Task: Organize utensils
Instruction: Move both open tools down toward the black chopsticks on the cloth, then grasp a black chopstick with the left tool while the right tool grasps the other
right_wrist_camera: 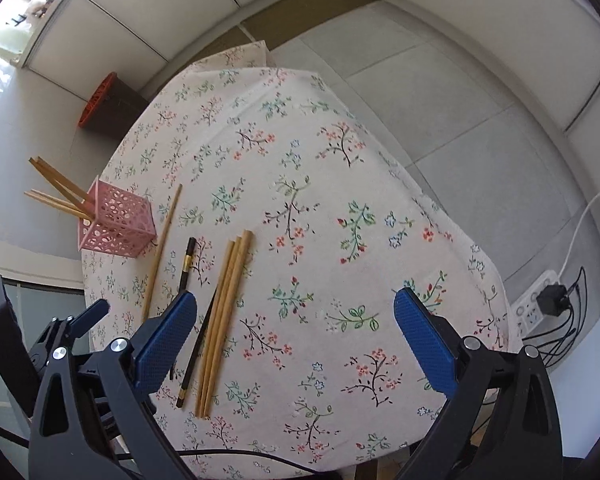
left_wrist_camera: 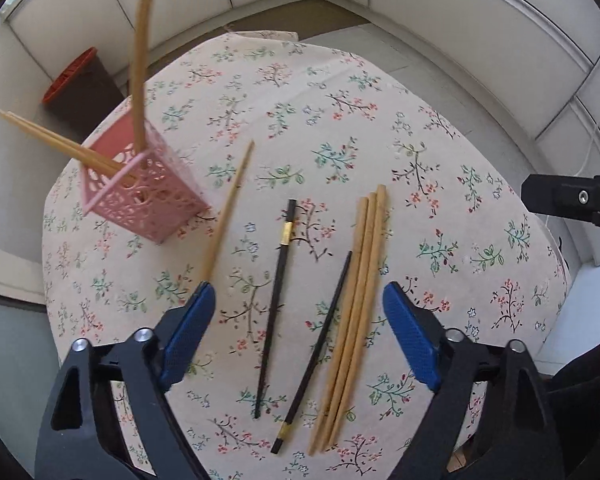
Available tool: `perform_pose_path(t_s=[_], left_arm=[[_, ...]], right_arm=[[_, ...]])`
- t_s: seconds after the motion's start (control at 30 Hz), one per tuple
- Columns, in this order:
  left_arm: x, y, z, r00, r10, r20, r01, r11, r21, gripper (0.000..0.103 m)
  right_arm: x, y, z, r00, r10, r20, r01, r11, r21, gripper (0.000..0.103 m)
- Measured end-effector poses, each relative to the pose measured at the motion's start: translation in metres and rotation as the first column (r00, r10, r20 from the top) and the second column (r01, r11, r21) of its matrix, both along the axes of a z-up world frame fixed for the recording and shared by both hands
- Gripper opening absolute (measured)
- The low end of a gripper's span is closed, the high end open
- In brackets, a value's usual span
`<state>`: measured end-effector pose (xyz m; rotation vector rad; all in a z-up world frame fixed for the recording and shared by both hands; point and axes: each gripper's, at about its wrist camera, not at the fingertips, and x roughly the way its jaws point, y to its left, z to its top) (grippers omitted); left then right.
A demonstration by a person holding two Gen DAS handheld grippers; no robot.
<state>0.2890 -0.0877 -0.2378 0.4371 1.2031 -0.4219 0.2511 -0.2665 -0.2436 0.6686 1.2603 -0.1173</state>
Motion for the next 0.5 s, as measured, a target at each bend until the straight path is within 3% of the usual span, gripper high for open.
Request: perform_pose_path(t_s=[0.07,0.17,0.3,0.5], left_arm=[[0.005,-0.008,-0.008,1.0,0.005,-0.024,-0.005,1.0,-0.011,0.051],[0.014,-0.017,-0.013,1.0,0.025,-0.012,-0.026,1.0,-0.01,0.041],[0.029,-0.016,-0.013,0.996,0.075,0.044,-0.076,0.997,0.032,0.039],[0.05,-0.007,-0.043,0.989,0.146,0.001,-0.145,0.987,0.072,0.039]], right_arm=[[-0.002,-0.006,-0.005,1.0,-0.007,-0.018,0.008,1.0,0.025,0.096],[-0.004,-0.012,-0.007,1.0,-0.016,-0.025,0.017,0.999,0.042,0.096],[-0.002,-0.013,-0.006,1.0,0.001,-0.009,0.0,0.995,0.098,0.096],[0.006,0.007,-0.007,0.995,0.085,0.044,-0.092,0.977,0.192,0.096]])
